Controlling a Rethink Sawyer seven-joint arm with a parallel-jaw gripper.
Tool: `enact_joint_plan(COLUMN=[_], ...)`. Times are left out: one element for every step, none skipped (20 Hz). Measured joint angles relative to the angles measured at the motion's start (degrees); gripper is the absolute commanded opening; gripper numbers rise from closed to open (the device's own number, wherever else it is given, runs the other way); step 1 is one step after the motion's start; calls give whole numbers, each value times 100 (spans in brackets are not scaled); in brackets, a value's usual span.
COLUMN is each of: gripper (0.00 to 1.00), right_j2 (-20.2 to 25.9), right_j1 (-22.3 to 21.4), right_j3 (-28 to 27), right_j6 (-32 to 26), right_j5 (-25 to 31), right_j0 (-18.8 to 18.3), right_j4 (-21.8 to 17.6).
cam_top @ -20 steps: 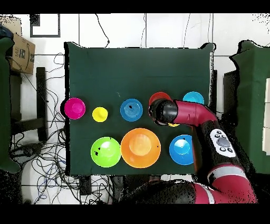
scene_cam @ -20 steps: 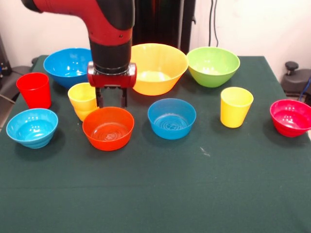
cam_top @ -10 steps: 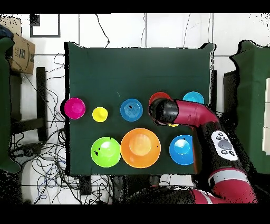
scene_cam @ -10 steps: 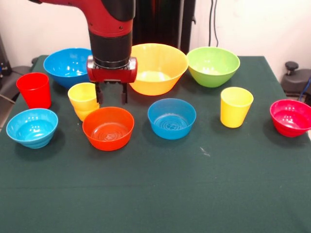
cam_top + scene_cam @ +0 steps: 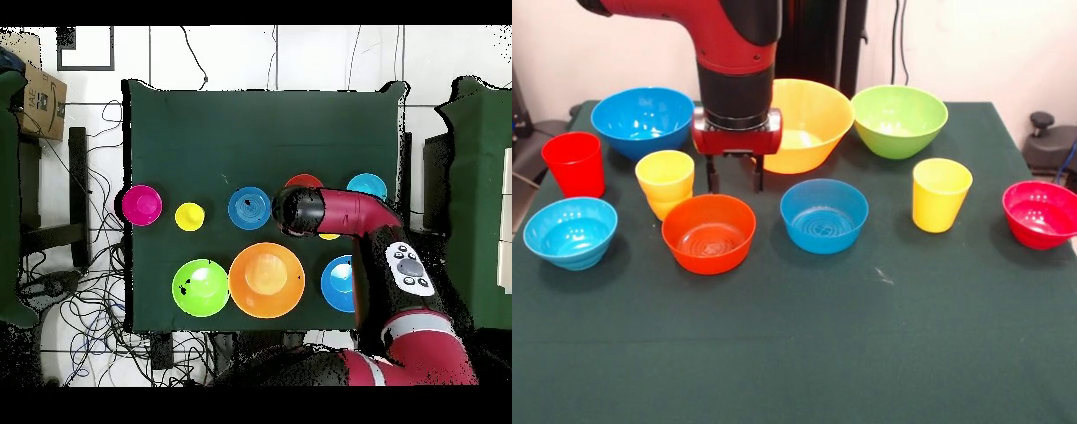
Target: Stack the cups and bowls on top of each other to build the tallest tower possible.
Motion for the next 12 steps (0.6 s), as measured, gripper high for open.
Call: enact_joint_plan(gripper=[100, 100, 100, 100, 100, 100, 100, 100, 100, 100, 100, 100], right_j2=[1, 1, 1, 1, 1, 1, -1, -2, -2, -6, -8, -12], right_j1=[1, 1, 1, 1, 2, 2, 5, 12, 23, 51, 78, 114], right_j3=[1, 3, 5, 7, 8, 8, 7, 8, 7, 7, 7, 6], right_j6=[0, 0, 0, 0, 0, 0, 0, 0, 0, 0, 1, 1], right_j5=[-27, -58, -88, -111, -132, -167, -200, -223, -248, -292, -330, -372], right_j0=[25, 46, 67, 80, 92, 106, 120, 127, 134, 143, 147, 150], right_j4=[0, 0, 0, 0, 0, 0, 1, 0, 1, 1, 2, 1])
